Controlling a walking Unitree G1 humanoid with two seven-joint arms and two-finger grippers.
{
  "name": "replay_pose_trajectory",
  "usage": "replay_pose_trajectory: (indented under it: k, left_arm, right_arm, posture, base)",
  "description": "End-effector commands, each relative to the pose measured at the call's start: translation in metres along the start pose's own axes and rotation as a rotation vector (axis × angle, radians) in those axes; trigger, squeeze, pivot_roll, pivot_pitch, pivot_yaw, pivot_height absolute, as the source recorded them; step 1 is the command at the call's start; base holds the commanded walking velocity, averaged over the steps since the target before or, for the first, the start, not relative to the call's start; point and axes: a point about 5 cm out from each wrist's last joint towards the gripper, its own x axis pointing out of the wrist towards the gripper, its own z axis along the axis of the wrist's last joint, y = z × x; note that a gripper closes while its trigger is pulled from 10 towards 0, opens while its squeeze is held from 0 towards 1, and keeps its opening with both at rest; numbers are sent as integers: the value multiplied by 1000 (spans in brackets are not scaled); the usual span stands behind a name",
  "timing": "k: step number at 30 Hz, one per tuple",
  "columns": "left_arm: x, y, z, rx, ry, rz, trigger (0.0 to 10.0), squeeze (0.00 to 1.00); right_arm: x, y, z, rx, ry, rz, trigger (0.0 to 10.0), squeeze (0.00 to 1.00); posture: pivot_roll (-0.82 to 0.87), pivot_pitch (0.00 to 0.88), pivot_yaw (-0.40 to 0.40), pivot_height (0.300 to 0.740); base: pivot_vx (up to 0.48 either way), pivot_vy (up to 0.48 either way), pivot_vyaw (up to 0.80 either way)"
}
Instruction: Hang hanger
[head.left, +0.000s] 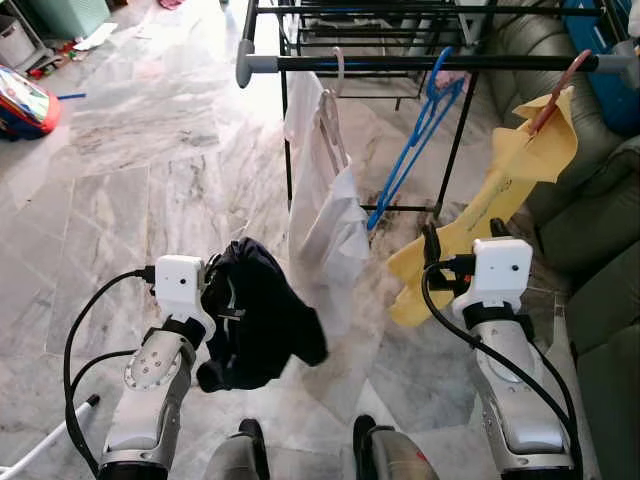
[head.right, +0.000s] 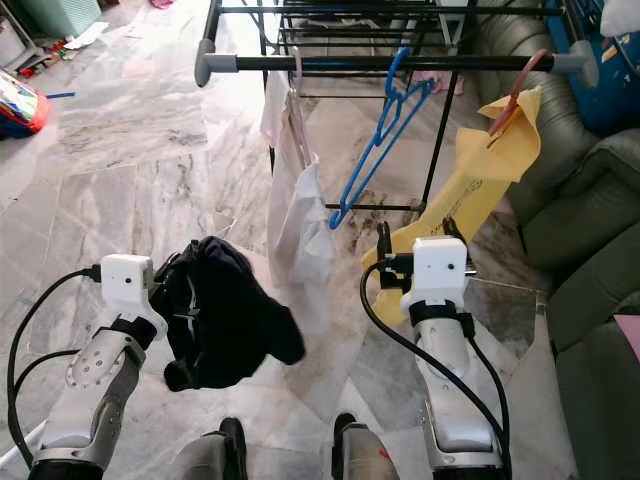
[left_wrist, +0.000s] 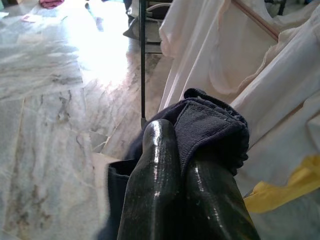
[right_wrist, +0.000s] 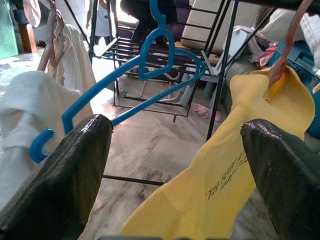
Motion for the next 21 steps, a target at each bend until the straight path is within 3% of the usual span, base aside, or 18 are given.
replay_pose_trajectory:
  k: [1,7,13,21]
  left_arm:
    - [7,-4,3,-14,-30,8,10000,0]
    - [22,-23,6,-31,-36,-42,10000,0]
    - [29,-31,0,-19,-20,-72,10000,0]
    - [36,-39,-9,-29,2,-94,10000,0]
  right_arm:
    - [1,-1,1,-15,11,13,10000,0]
    - [2,-7,-3,2,45,18,10000,0]
    - [-7,-16,-20,26,131,-6,10000,0]
    - [-20,-18,-38,40,215,-35,10000,0]
  posture:
    - [-144,110,16,740]
    - [-156,59,31,740]
    - [-167,6,36,740]
    - [-175,0,7,740]
  base:
    - [0,0,0]
    - [0,0,0]
    - [0,0,0]
    - [0,0,0]
